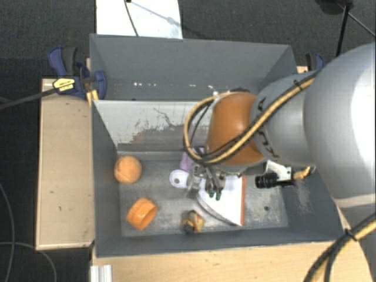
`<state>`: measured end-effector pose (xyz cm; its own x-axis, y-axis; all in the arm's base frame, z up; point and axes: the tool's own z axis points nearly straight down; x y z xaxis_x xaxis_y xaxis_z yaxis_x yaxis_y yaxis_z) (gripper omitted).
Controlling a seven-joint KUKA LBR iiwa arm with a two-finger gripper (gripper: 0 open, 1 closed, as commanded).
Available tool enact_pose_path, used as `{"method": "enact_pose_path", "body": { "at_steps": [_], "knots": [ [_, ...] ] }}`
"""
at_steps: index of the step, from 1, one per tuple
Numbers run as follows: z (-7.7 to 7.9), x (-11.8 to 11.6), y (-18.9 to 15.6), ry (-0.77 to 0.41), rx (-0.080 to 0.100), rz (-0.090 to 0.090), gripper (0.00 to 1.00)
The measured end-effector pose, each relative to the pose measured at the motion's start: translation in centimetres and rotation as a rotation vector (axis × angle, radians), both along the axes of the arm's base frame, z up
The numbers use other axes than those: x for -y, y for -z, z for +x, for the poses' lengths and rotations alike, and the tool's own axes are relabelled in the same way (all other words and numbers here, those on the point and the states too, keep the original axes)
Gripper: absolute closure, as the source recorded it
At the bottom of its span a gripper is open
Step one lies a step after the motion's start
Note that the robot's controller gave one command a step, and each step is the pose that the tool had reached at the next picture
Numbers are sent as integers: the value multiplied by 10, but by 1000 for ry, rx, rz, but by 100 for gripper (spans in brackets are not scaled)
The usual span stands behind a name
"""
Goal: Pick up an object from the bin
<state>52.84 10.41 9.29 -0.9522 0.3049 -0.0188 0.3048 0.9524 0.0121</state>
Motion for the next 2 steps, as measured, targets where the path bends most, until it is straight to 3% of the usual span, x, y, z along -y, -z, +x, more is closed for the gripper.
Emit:
{"method": "enact_pose_path", "body": {
  "at_steps": [1,2],
  "knots": [
    [-2,1,-10,0,-17,-4,100],
    [-2,1,-22,-1,-23,-6,100]
  ]
}}
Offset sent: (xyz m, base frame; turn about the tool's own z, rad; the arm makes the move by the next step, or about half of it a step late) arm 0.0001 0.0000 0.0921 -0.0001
